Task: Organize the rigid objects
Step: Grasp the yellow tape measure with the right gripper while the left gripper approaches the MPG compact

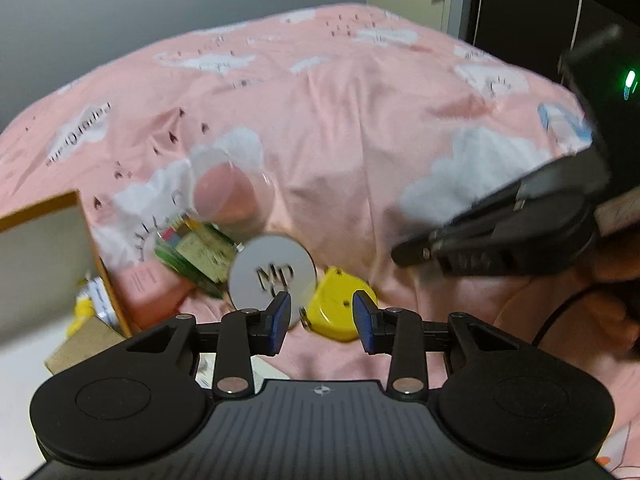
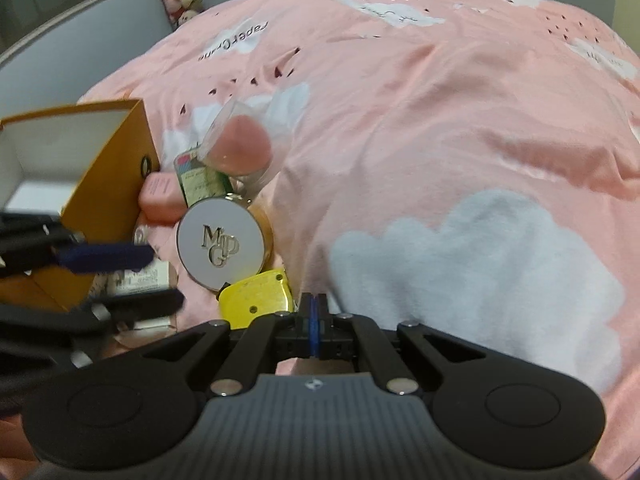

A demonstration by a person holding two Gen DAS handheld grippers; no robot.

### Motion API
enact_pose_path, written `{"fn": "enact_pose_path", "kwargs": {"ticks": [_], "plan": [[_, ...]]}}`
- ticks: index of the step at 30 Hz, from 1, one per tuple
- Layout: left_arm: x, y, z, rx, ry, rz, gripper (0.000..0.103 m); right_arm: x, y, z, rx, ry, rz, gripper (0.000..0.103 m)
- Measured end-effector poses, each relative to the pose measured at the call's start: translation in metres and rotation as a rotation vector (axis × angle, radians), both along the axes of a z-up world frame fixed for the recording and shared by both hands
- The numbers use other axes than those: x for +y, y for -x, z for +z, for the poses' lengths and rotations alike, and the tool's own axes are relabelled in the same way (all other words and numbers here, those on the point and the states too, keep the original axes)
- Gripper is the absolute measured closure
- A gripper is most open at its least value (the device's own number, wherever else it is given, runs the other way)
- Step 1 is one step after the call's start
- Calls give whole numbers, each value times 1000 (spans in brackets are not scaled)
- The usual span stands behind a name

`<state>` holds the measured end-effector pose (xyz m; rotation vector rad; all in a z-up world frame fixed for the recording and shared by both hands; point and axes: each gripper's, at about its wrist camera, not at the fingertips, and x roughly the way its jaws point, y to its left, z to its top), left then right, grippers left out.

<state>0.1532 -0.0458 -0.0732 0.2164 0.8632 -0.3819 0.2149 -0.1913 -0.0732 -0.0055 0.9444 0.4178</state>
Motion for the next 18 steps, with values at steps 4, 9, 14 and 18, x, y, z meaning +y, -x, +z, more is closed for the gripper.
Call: {"fn": "enact_pose_path", "kwargs": {"ticks": [4, 9, 14, 18], "plan": [[-2, -3, -13, 17, -38, 26, 57, -2, 0, 0, -4, -23, -1, 103], [-5, -2, -17, -21, -66, 43, 54, 1, -2, -3, 1, -84, 33, 101], [-8, -1, -18, -9, -131, 8, 54, 11, -7, -13, 35, -131, 108, 98], [-10, -2, -16, -9, -192, -13, 47, 21, -11, -19, 48, -122, 152, 83]]}}
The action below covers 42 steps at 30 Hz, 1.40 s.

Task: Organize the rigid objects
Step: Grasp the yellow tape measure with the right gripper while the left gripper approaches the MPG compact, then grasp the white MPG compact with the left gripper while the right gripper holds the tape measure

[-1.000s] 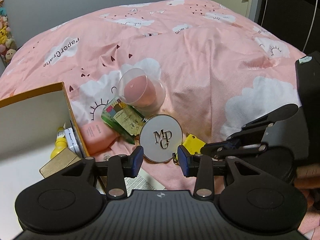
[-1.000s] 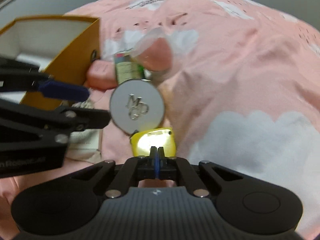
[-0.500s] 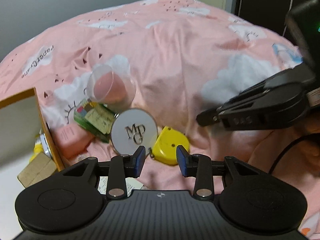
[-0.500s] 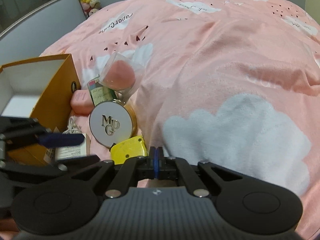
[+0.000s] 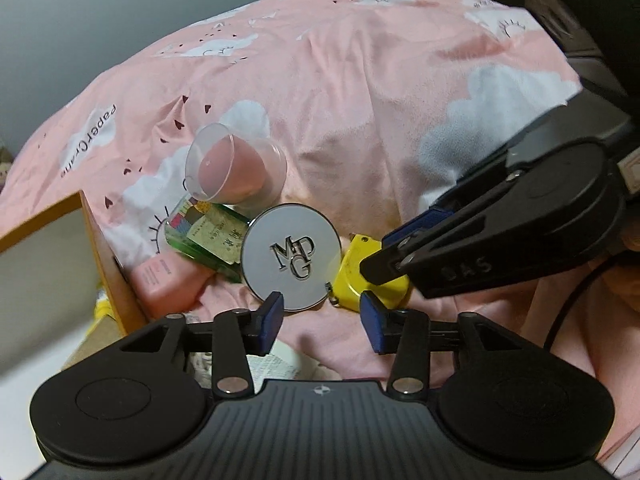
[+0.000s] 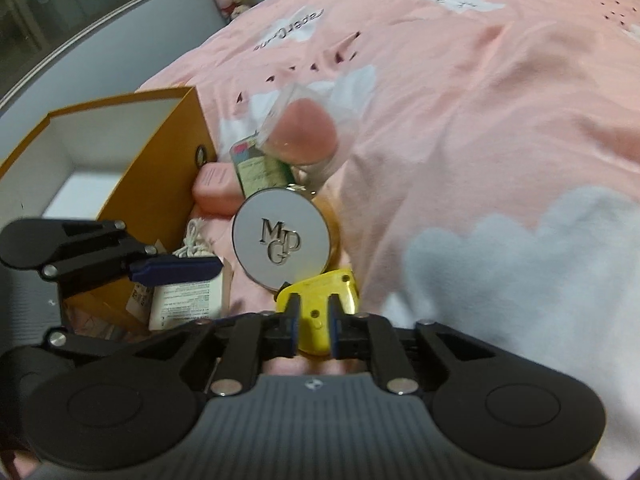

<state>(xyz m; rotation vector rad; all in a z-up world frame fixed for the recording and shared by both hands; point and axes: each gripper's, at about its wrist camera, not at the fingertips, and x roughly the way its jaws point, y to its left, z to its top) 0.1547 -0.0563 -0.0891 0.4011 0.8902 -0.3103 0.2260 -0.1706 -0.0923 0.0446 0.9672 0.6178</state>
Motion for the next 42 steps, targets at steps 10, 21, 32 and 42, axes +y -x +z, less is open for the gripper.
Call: {"fn": "enact_pose_path", "kwargs": {"ticks": [10, 21, 32, 42], "plan": [[21, -10, 21, 6, 5, -22, 33, 9, -4, -6, -40, 84, 50, 64], [29, -39, 28, 71, -4, -57, 33, 29, -12, -22, -54, 178, 121, 47], [25, -100, 15, 247, 11, -68, 33, 23, -6, -17, -77, 138, 102, 49], [25, -136, -5, 420, 70, 29, 34, 25, -8, -21, -69, 137, 98, 49]]}}
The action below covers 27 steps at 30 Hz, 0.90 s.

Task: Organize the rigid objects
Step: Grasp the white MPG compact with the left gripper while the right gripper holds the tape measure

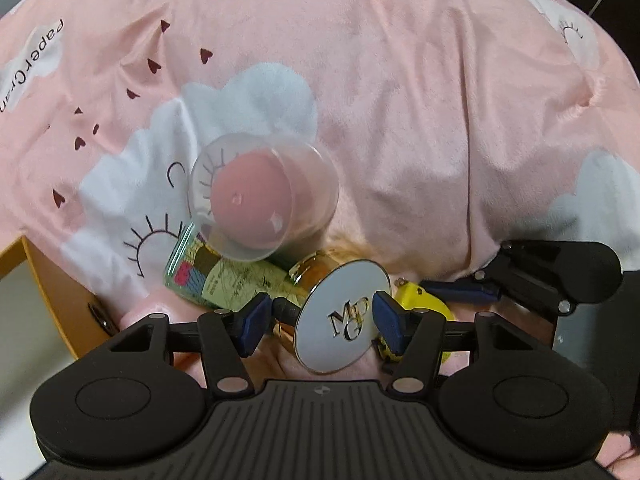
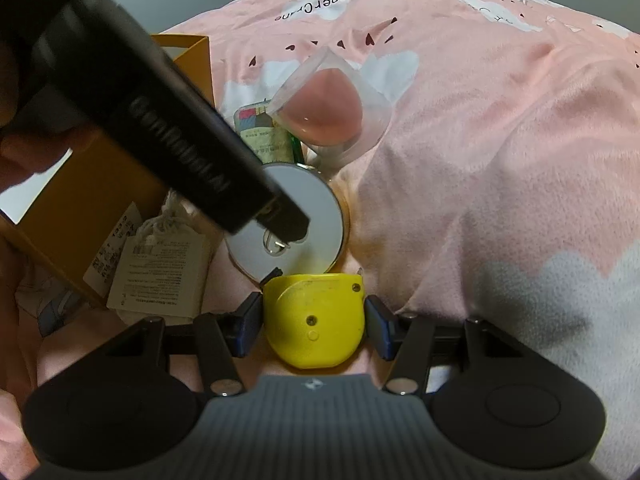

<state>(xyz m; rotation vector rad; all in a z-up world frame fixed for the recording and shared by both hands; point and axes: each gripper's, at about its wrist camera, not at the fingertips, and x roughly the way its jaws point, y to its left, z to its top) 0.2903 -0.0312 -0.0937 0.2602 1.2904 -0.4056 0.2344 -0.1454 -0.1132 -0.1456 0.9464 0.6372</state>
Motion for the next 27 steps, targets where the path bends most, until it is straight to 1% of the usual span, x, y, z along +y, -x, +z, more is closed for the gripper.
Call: {"fn": "enact_pose_path", "kwargs": {"ticks": [3, 5, 6, 7, 8, 11, 13, 16, 21, 27], "plan": [[-9, 2, -3, -13, -31, -30, 32, 3, -2, -2, 3, 5, -3, 49], [-14, 6, -4, -29, -43, -53, 34, 3, -3, -3, 6, 6, -5, 49], [-15, 9, -5, -42, -54, -62, 37, 3, -4, -3, 7, 6, -5, 49], [-16, 12, -5, -61, -70, -74, 45, 4, -4, -4, 9, 5, -5, 49], [-17, 15, -5, -77, -83, -85, 47, 4, -5, -4, 9, 5, -5, 49], [-13, 24, -1, -102, -63, -91, 54, 3, -6, -4, 11, 5, -5, 49], [-9, 32, 3, -123, -46, -104, 62, 4, -6, -4, 9, 10, -3, 49], [-6, 44, 9, -143, -28, -133, 68, 5, -6, -5, 9, 11, -4, 49], [-7, 61, 12, -170, -38, -210, 71, 0, -8, -3, 23, -18, -7, 48], [-2, 70, 19, -148, 18, -272, 70, -10, -4, 4, 26, -54, -6, 49]]}}
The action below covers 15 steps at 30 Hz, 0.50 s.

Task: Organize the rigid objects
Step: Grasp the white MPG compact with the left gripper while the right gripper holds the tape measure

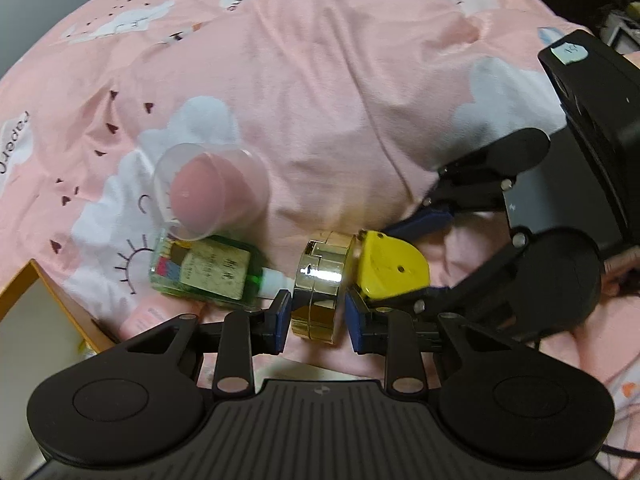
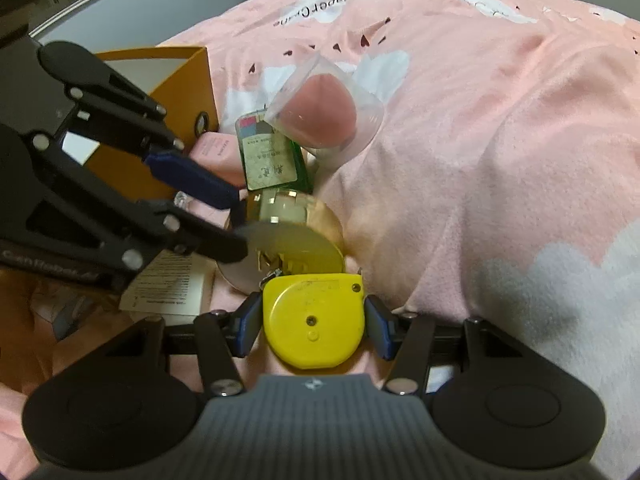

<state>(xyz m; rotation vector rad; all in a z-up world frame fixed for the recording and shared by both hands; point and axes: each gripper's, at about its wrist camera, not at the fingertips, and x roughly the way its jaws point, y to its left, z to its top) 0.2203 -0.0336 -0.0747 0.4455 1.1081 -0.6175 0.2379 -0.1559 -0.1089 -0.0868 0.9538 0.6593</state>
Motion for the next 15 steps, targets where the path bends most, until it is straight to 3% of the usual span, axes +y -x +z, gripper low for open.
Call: {"fn": "enact_pose_path", "kwargs": {"ticks": [3, 8, 10, 12, 15], "plan": [[-5, 2, -1, -4, 0, -27, 70, -4, 4, 5, -14, 6, -9, 49], [-19, -5, -7, 19, -17, -57, 70, 9, 9, -3, -58, 115, 52, 49], [-25, -5, -14, 51, -23, -80, 69, 10, 8, -4, -60, 120, 64, 49], [-30, -5, -19, 22, -62, -81, 70, 10, 8, -7, -55, 121, 75, 49], [-32, -6, -19, 16, -47, -46, 70, 9, 6, -10, -52, 117, 82, 49]]}}
